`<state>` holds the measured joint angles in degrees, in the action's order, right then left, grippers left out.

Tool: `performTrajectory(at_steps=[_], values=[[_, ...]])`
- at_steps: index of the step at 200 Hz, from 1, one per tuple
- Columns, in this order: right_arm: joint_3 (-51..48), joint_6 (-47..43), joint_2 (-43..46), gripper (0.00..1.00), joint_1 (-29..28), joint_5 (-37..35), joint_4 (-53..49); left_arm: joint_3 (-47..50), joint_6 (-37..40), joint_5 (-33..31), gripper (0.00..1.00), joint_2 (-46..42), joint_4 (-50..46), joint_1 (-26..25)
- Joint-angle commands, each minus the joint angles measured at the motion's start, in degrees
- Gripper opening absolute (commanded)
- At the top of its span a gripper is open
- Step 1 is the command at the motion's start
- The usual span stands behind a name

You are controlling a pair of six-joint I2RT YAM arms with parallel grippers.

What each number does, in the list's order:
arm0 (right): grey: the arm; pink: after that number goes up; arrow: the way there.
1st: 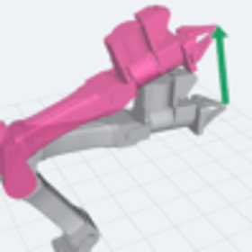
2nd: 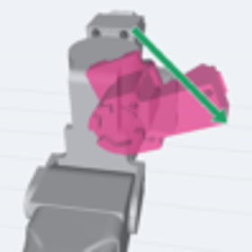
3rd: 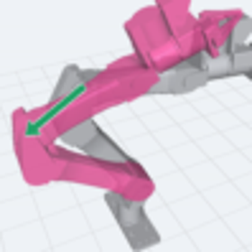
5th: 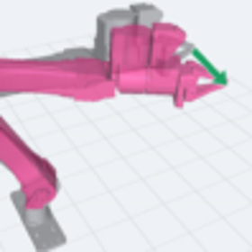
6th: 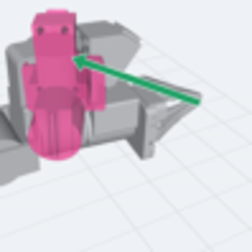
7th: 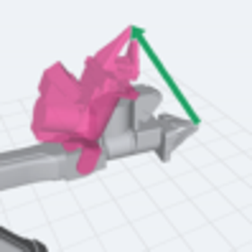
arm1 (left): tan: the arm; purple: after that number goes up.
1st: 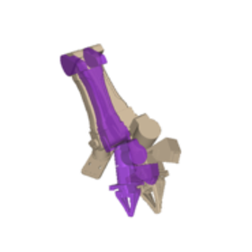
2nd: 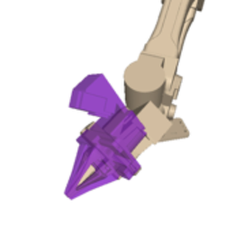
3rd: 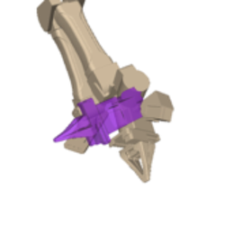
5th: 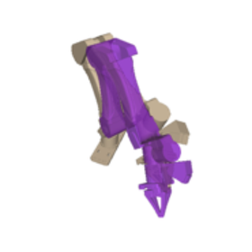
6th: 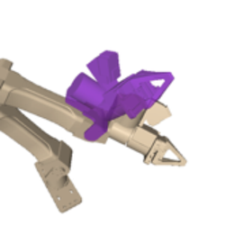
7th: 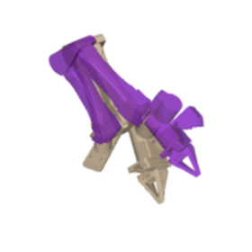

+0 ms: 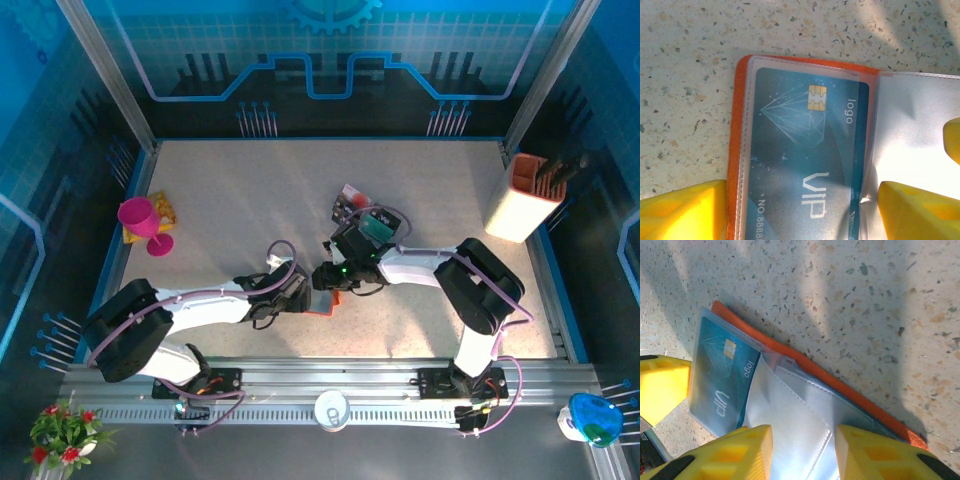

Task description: Put the credit cards into the card holder

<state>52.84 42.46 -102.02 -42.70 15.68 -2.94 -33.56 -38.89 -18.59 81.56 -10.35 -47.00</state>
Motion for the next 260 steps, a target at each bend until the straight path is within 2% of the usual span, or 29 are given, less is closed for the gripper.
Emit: performTrajectory(at_steps=[1,55,126,193,260], values=[[1.3,0.6,-1.0,0.39,-0.3,2.2,0.1,1.6,-0.8,1.2,0.79,-0.2,0.0,-0.3],[2.0,1.0,0.5,0.38,-0.4,3.4,0.0,1.8,-1.0,1.1,0.80,-2.1,-0.4,-0.3],[4.8,1.5,0.7,0.39,-2.2,4.8,-1.1,1.8,-2.0,-0.5,0.94,-10.5,-4.1,-0.3],[9.3,2.1,-1.1,0.55,-4.4,4.9,-2.8,4.7,-5.0,-5.7,0.99,-23.3,-10.1,0.3],[15.6,2.2,-7.4,0.59,-5.5,5.3,-5.0,8.6,-7.4,-9.4,0.99,-33.6,-14.1,1.6]])
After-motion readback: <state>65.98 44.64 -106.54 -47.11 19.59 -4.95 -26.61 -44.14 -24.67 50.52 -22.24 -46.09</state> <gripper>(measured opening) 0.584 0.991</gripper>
